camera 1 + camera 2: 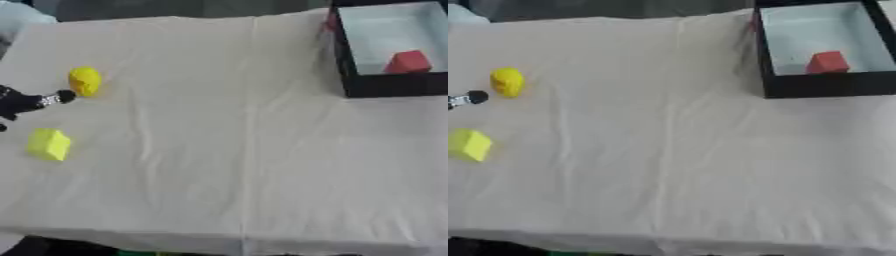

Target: Pick up the objects with one hand, pass them to the other hand, and then place them into the box on the other side of the table.

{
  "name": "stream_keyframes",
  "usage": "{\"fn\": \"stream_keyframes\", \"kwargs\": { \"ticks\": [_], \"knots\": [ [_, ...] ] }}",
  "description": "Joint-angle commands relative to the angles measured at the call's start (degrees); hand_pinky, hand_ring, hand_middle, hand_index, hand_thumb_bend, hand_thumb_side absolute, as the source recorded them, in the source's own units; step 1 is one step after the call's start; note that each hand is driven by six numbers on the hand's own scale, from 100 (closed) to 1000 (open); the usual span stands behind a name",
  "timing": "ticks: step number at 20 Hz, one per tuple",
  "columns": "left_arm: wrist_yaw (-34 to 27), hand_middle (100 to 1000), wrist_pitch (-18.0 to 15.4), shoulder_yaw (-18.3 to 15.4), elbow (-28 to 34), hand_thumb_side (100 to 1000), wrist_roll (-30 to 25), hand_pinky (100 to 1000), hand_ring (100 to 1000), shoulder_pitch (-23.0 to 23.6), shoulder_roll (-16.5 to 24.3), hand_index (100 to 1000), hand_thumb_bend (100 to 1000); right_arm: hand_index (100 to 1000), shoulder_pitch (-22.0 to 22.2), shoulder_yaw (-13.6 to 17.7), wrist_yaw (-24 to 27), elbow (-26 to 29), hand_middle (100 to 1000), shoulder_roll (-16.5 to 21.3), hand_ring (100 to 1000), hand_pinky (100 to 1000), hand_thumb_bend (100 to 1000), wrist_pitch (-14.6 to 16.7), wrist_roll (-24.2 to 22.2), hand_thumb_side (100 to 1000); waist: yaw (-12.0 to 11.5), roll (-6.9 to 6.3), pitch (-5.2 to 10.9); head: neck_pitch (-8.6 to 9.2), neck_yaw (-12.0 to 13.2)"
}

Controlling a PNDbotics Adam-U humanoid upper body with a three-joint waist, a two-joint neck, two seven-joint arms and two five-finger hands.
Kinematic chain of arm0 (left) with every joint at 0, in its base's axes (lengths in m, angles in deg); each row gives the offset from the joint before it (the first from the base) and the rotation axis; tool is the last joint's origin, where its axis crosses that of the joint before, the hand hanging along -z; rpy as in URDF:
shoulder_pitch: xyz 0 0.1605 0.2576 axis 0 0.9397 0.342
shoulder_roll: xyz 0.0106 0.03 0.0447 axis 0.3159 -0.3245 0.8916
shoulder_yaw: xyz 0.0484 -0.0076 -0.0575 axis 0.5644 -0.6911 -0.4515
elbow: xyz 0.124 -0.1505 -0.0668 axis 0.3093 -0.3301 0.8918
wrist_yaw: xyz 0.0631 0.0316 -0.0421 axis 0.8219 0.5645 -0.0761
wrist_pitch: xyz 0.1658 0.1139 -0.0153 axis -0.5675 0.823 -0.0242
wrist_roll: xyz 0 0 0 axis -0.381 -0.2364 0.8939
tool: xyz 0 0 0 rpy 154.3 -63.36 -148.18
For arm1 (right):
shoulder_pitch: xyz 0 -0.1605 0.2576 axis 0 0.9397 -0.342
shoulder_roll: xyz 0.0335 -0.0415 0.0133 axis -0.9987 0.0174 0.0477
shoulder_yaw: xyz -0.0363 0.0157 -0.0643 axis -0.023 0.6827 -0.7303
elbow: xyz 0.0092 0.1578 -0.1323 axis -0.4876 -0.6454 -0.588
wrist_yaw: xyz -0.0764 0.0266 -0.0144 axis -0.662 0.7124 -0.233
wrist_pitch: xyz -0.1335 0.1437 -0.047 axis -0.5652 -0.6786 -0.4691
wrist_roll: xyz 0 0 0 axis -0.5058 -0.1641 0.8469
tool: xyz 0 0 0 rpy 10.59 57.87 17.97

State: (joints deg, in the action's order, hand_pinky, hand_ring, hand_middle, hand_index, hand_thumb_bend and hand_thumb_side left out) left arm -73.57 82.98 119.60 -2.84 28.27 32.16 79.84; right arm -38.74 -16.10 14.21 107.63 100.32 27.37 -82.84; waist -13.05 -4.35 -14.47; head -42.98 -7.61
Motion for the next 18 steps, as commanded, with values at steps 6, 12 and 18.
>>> {"fn": "stream_keyframes", "kwargs": {
  "ticks": [6, 12, 18],
  "knots": [
    [-4.0, 739, 0.0, 1.9, -2.5, 544, 0.1, 767, 793, 0.5, 2.5, 783, 863, 965, -0.7, 0.2, -1.0, 0.3, 1000, 2.9, 1000, 1000, 100, 0.7, -0.1, 441, 0.3, -0.17, 1.31, 0.22, 0.7],
    [-4.5, 739, 0.0, 3.5, -4.7, 535, -0.4, 770, 794, 1.1, 2.0, 785, 880, 960, -0.6, -0.1, -1.8, 0.0, 1000, 2.9, 1000, 1000, 100, 1.2, -0.1, 437, 0.4, -0.44, 1.44, 0.44, 0.4],
    [-2.4, 739, 0.0, 4.0, -7.8, 503, 0.4, 767, 795, 0.1, 0.1, 786, 884, 955, -0.3, -0.4, -2.8, -0.3, 1000, 2.6, 1000, 1000, 100, 1.8, 0.0, 430, 0.5, -0.35, 1.51, 0.37, 0.5]
  ]
}}
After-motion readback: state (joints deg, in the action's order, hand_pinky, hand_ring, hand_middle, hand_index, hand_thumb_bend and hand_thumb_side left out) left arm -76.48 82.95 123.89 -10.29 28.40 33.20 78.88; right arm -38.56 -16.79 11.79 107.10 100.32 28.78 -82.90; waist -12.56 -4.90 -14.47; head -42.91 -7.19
